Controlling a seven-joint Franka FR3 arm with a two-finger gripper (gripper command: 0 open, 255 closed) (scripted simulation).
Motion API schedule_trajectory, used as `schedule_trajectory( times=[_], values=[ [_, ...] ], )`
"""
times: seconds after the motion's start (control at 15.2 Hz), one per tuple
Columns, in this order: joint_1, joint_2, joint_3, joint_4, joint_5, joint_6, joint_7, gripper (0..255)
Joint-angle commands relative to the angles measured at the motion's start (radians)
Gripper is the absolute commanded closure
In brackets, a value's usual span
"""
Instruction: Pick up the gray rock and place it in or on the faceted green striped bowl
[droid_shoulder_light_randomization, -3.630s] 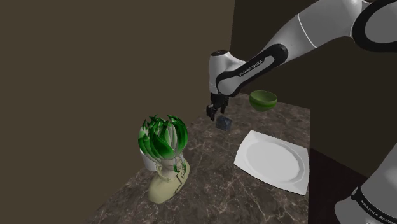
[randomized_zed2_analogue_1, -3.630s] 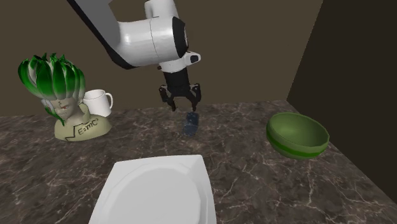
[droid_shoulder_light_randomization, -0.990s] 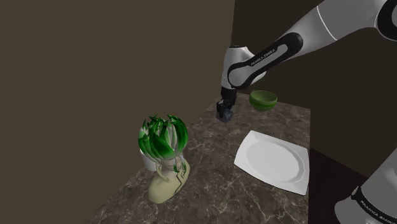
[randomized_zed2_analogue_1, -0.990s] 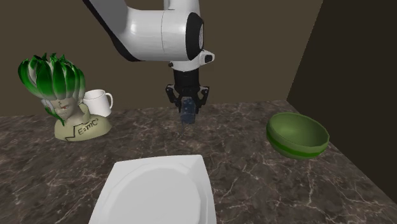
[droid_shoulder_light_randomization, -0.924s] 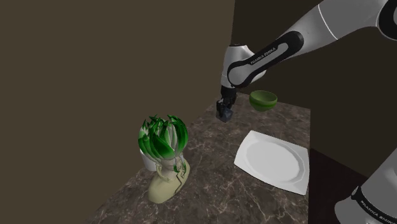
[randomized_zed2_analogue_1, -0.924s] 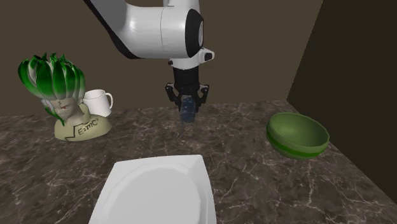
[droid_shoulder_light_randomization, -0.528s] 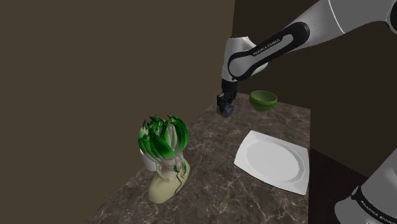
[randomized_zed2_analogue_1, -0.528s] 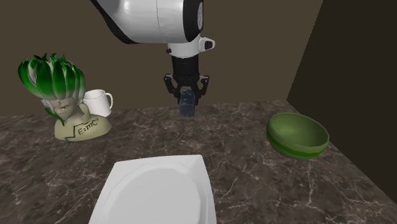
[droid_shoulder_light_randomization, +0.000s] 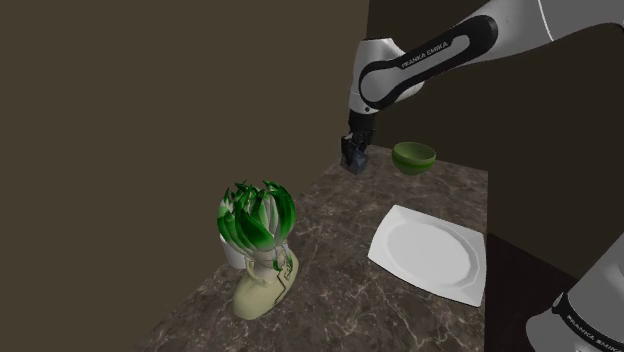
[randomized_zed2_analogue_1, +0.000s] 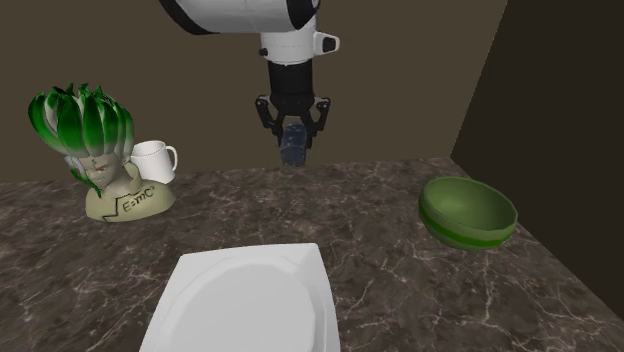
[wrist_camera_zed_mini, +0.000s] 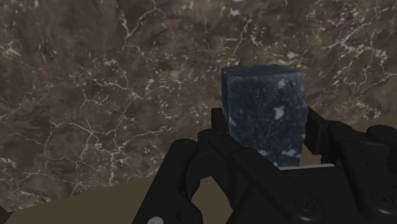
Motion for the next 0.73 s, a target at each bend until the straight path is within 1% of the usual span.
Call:
schedule_trajectory(
  times=[0.0,0.33,0.66],
  values=[
    [-0.001,-0.018,0.001,0.008,0.006,-0.026,-0.004,255],
    [-0.003,-0.040,0.003,0.041,0.013,-0.080,-0.008,255],
    [-0.070,-0.054,-0.043,0.031,0.034,-0.082,-0.131,255]
  ],
)
